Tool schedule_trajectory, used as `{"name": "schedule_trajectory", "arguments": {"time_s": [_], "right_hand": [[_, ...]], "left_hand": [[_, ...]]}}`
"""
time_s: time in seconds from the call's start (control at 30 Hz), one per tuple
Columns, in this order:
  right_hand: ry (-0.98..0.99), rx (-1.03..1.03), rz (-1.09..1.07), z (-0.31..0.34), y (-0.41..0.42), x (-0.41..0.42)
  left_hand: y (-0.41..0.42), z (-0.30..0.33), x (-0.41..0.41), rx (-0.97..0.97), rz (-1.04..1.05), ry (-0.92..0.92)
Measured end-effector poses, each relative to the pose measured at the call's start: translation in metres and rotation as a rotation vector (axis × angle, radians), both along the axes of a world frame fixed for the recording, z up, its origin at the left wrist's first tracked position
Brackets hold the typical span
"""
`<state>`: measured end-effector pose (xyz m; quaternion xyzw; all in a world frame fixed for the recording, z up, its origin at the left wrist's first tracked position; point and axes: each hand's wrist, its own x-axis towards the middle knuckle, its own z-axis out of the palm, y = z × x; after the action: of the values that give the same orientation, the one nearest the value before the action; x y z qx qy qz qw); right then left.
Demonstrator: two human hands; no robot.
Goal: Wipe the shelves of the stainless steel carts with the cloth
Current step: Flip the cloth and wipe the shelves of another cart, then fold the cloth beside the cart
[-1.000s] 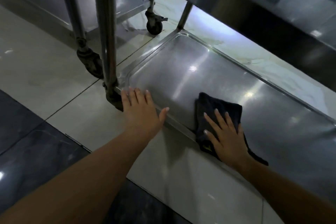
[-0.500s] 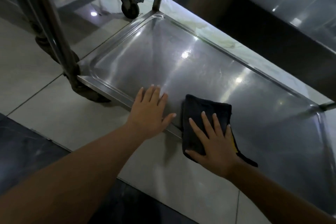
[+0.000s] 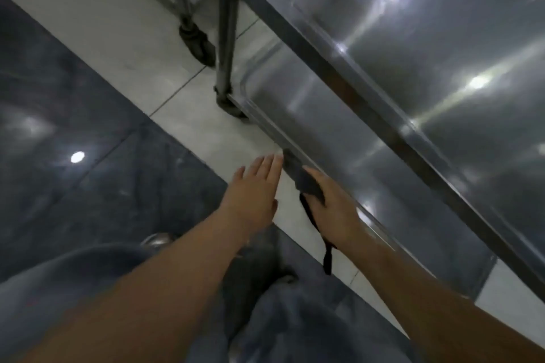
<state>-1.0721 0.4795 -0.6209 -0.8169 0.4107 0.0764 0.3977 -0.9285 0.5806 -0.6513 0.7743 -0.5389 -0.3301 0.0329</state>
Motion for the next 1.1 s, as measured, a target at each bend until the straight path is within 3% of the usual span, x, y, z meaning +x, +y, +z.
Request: {"name": "schedule_trajectory", "arguments": {"time_s": [0.13, 0.3, 0.43, 0.6, 0.8, 0.9, 1.0, 1.1], "right_hand": [[-0.098, 0.159, 0.116, 0.115, 0.046, 0.047], [-0.183, 0.2, 0.291, 0.291, 0.081, 0.132], [-0.227, 0.134, 0.409, 0.429, 0.092, 0.212], [-0.362, -0.001, 0.484, 0.551, 0.111, 0.307], [-0.5, -0.077, 0.549, 0.636, 0.12, 0.392], [-0.555, -0.091, 0.525, 0.659, 0.101, 0.423], [-0.541, -0.099, 0.489, 0.672, 0.071, 0.452], [-0.512, 0.02, 0.494, 0.671, 0.036, 0.478]], "left_hand": [[0.043, 0.117, 0.06, -0.172, 0.072, 0.087], [0.086, 0.299, 0.156, -0.234, 0.102, 0.1], [0.115, 0.453, 0.236, -0.245, 0.171, 0.07], [0.143, 0.595, 0.321, -0.379, 0.453, 0.134], [0.154, 0.688, 0.38, -0.643, 0.698, 0.344], [0.147, 0.71, 0.401, -0.758, 0.804, 0.536], [0.129, 0.717, 0.426, -0.739, 0.846, 0.663], [0.105, 0.709, 0.455, -0.696, 0.821, 0.754]]}}
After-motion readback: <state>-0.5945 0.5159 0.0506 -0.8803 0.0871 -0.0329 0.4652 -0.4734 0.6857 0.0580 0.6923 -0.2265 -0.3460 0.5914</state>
